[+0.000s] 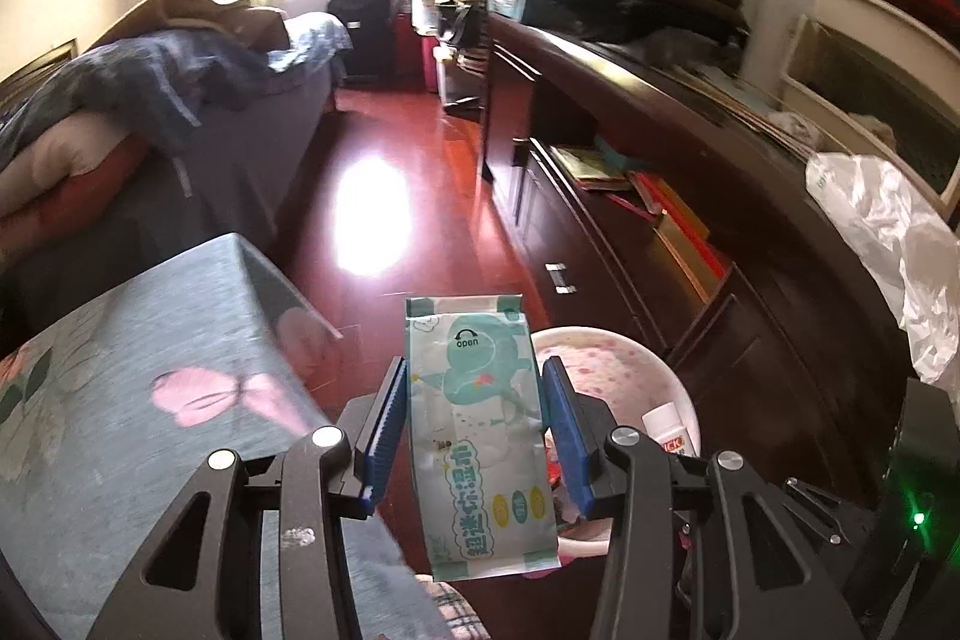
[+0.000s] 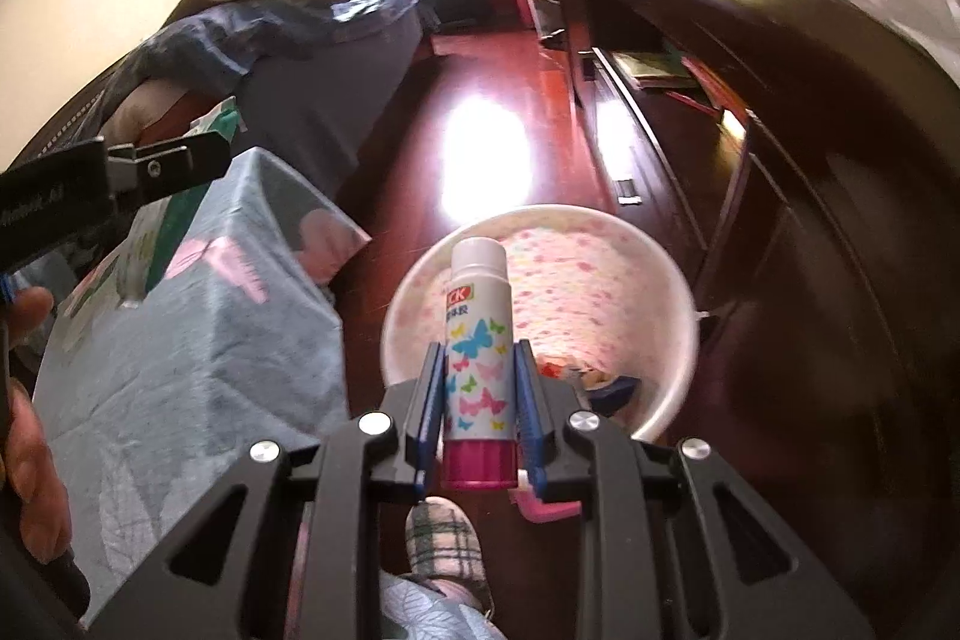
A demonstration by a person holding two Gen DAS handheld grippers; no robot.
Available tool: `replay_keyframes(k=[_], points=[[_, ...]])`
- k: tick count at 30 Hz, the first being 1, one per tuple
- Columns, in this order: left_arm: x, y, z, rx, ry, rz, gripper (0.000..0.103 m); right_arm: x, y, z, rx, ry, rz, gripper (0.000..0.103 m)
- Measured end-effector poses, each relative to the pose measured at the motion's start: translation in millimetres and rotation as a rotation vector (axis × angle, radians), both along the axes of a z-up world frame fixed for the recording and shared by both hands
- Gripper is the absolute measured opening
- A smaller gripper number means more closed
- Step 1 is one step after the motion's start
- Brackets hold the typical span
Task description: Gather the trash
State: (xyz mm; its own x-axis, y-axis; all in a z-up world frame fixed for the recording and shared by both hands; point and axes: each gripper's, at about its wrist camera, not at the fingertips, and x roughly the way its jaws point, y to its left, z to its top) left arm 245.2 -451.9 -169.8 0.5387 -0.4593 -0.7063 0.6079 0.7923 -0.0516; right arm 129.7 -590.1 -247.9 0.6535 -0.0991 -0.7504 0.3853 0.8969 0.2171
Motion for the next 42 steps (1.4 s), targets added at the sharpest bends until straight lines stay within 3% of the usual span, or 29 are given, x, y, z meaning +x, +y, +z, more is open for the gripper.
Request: replay_keyframes(k=[9, 27, 29, 31, 39, 42], points=[[4, -42, -22, 0.02, 0.031, -0.078, 0.045, 1, -34, -15, 0.017, -0.009, -0.074, 0.024], [23, -77, -66, 0.04, 0.139, -0.124, 0.047, 21, -62, -50, 0.038, 0.012, -0.112, 0.025], [25, -77, -66, 0.03, 0.14, -0.123, 0.057, 21, -63, -50, 0.028, 0.003, -0.119, 0.031], [26, -76, -64, 0.019, 0.136, -0.118, 0.076, 21, -63, -48, 0.026, -0.009, -0.123, 0.037], [32, -67, -53, -0.026, 0.116, -0.088, 0.092, 18, -61, -45, 0.012, -0.01, -0.13, 0.046], [32, -66, -53, -0.022, 0.117, -0.079, 0.093, 19, -59, -47, 0.012, 0.009, -0.129, 0.047]])
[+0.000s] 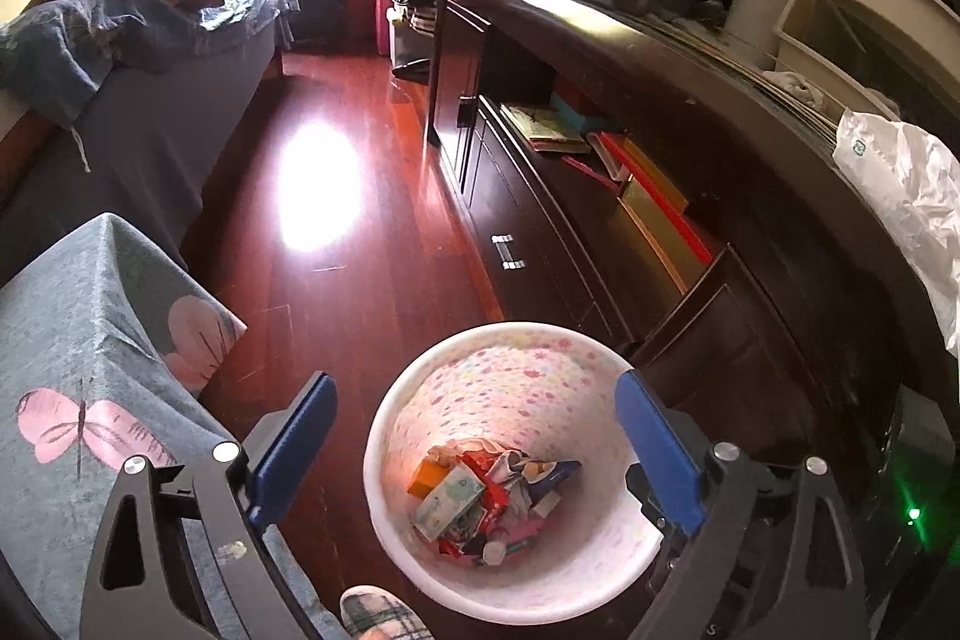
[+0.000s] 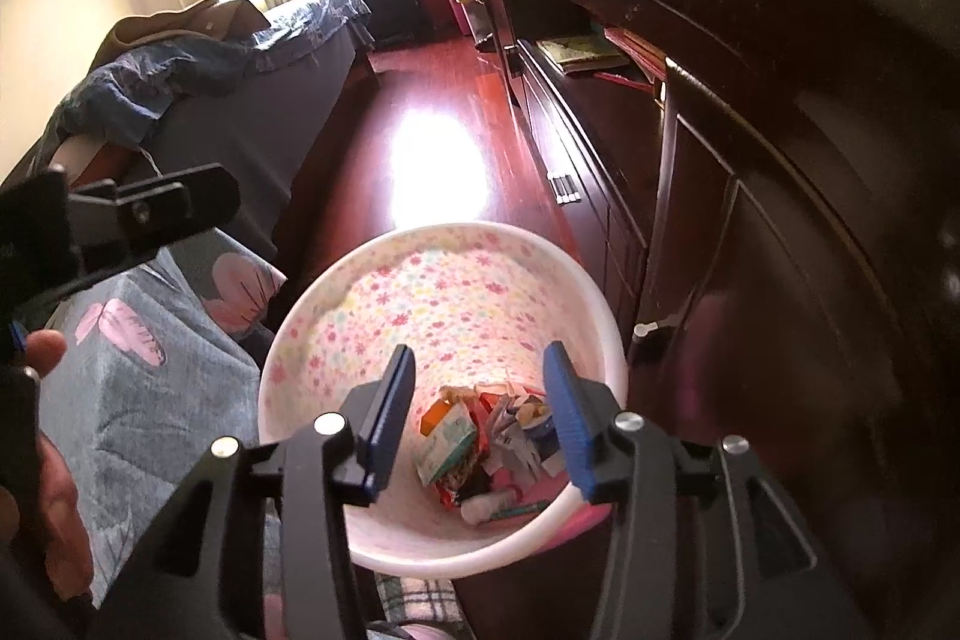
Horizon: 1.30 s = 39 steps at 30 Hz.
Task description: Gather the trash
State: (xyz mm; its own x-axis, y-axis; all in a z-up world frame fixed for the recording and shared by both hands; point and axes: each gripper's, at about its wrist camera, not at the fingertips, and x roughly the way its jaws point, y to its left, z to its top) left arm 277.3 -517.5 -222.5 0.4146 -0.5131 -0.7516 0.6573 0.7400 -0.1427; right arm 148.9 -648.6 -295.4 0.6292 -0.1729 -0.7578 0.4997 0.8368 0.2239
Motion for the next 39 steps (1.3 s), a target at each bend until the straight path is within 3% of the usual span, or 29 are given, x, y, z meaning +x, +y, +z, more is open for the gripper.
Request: replay_keyframes(k=[5, 9, 13, 17, 27, 31, 39], points=[[-4, 13, 10, -0.002, -0.015, 0.012, 0.093, -3, 9, 4, -0.001, 0.012, 0.004, 0.05], [-9, 40, 30, -0.023, -0.055, 0.057, 0.094, -7, 29, 22, -0.033, 0.01, 0.017, 0.062], [-16, 79, 50, -0.052, -0.092, 0.123, 0.098, -12, 65, 49, -0.07, -0.032, 0.063, 0.084], [-23, 130, 71, -0.067, -0.137, 0.214, 0.099, -14, 109, 76, -0.097, -0.078, 0.131, 0.095], [-52, 262, 112, -0.079, -0.226, 0.458, 0.099, -9, 219, 127, -0.126, -0.148, 0.305, 0.1], [-73, 322, 127, -0.046, -0.275, 0.57, 0.099, -10, 267, 144, -0.171, -0.158, 0.371, 0.1], [-123, 413, 149, -0.026, -0.322, 0.725, 0.099, -45, 345, 186, -0.212, -0.238, 0.463, 0.1]])
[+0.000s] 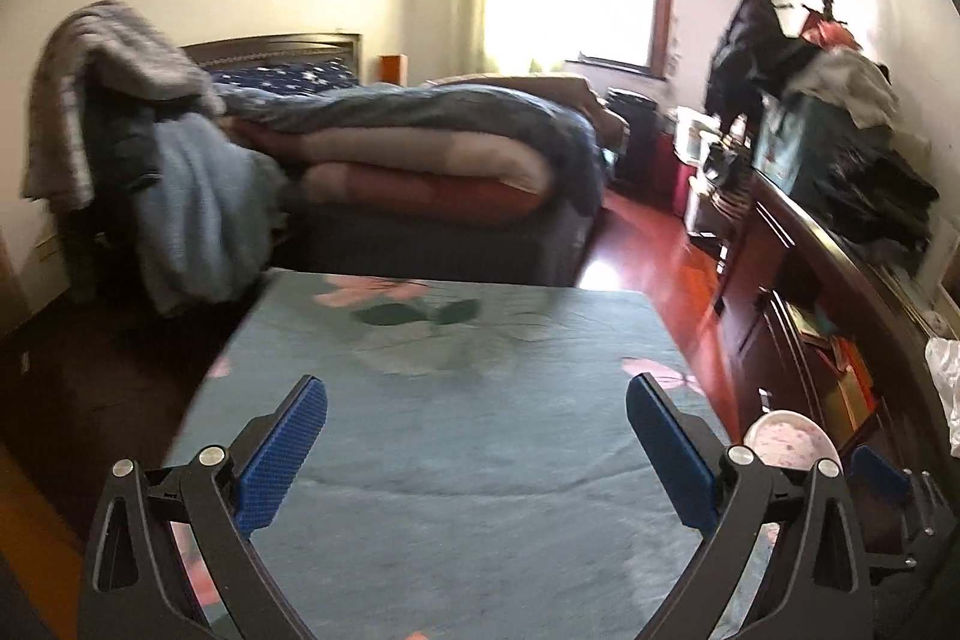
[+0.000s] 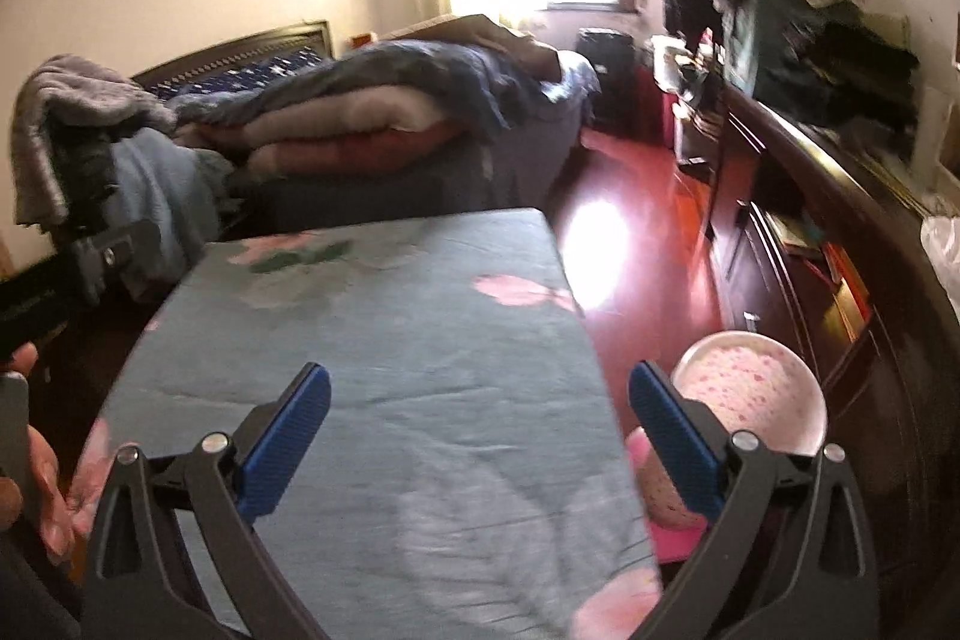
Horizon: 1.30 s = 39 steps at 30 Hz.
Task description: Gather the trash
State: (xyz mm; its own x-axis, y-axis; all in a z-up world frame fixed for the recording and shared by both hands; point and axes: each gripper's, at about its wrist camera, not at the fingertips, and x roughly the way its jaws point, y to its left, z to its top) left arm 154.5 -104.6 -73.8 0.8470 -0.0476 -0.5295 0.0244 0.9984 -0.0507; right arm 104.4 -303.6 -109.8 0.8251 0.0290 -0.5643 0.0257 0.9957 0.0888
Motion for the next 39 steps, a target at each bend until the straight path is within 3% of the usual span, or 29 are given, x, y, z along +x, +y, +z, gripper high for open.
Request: replay_keyframes(k=[9, 17, 39], points=[[-65, 49, 35, 0.015, -0.098, 0.043, 0.099, -49, 45, 56, -0.064, -0.134, 0.019, 0.1], [-120, 62, 65, -0.001, -0.216, 0.037, 0.099, -95, 70, 92, -0.118, -0.231, 0.031, 0.1], [-161, 98, 85, -0.053, -0.288, 0.093, 0.099, -140, 93, 112, -0.15, -0.292, 0.034, 0.1]])
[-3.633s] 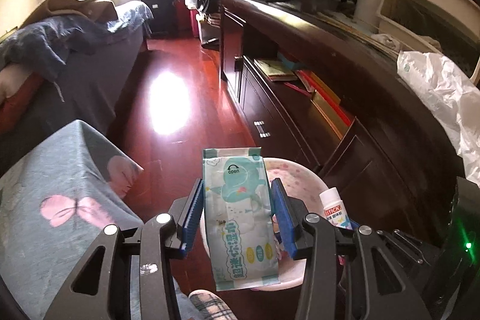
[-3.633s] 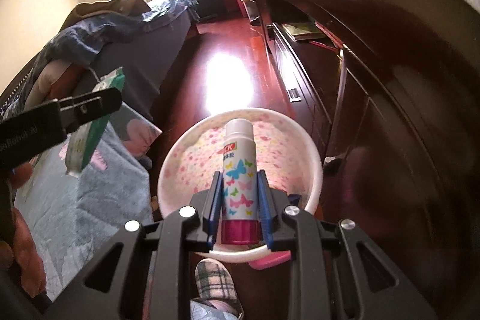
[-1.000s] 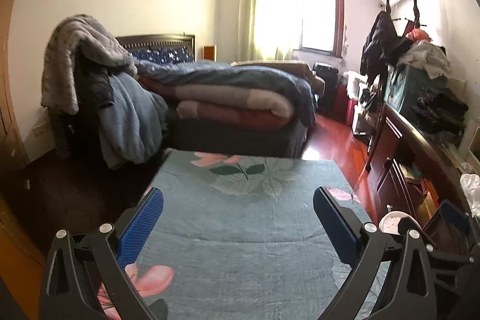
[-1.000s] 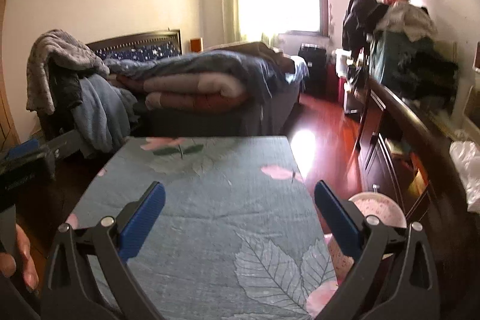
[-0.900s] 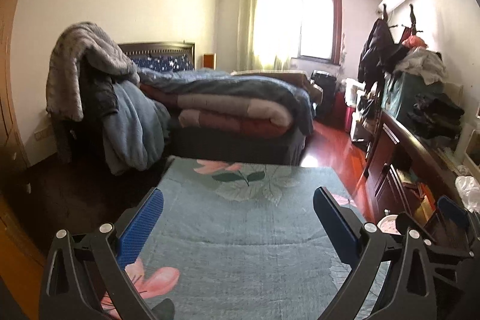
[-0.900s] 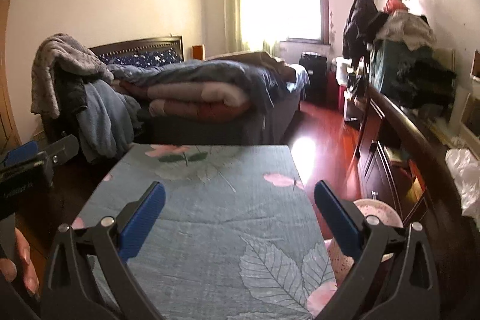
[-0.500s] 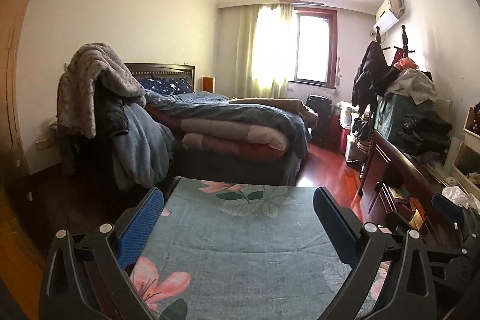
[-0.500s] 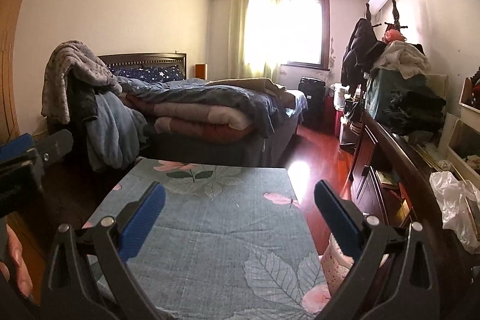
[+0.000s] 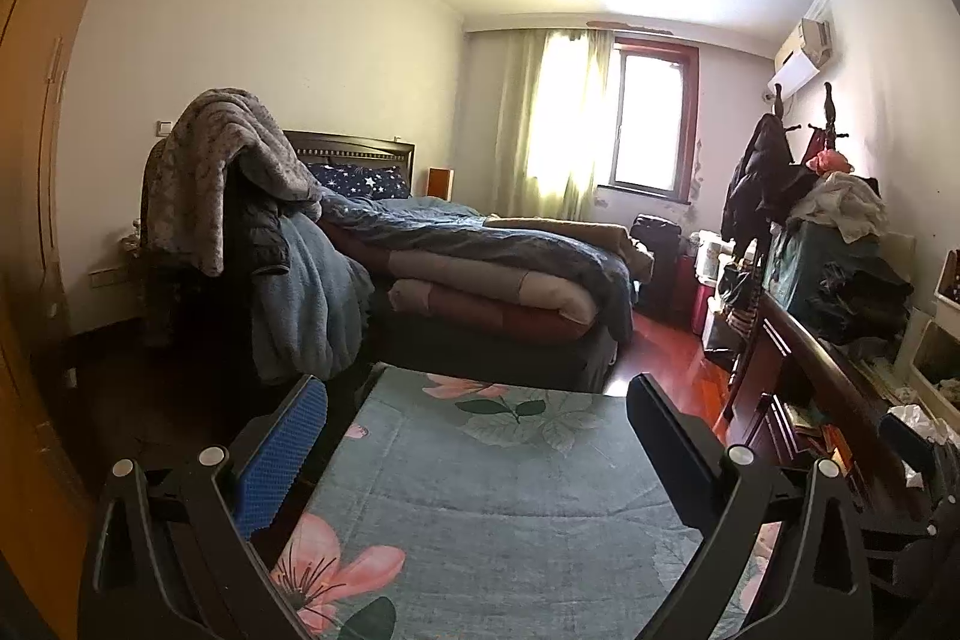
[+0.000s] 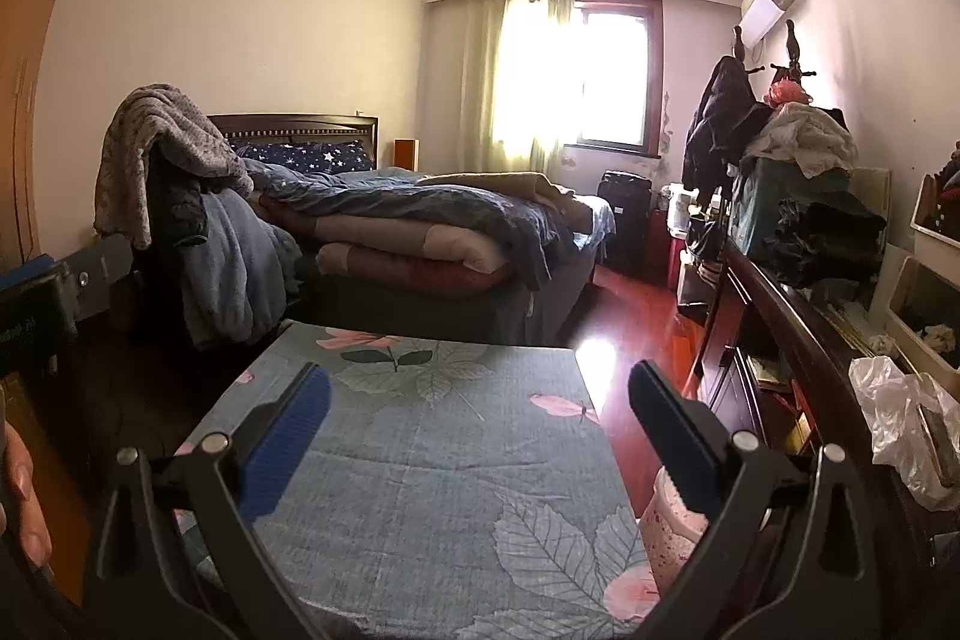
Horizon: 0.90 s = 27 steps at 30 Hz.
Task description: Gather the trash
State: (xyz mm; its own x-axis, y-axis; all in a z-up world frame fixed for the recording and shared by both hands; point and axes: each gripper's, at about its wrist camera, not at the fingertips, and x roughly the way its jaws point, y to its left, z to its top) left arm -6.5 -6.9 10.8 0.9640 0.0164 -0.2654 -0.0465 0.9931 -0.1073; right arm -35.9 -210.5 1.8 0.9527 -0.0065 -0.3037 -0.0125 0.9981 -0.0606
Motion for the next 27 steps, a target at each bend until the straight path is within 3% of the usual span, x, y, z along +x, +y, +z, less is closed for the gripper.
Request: replay_keyframes(k=[16, 27], points=[[-12, -3, 15, 0.013, -0.075, 0.006, 0.099, -1, 4, 3, 0.002, -0.018, 0.0, 0.1], [-9, -7, 18, 0.018, -0.072, -0.014, 0.099, 3, 5, 1, 0.006, -0.004, -0.003, 0.1]])
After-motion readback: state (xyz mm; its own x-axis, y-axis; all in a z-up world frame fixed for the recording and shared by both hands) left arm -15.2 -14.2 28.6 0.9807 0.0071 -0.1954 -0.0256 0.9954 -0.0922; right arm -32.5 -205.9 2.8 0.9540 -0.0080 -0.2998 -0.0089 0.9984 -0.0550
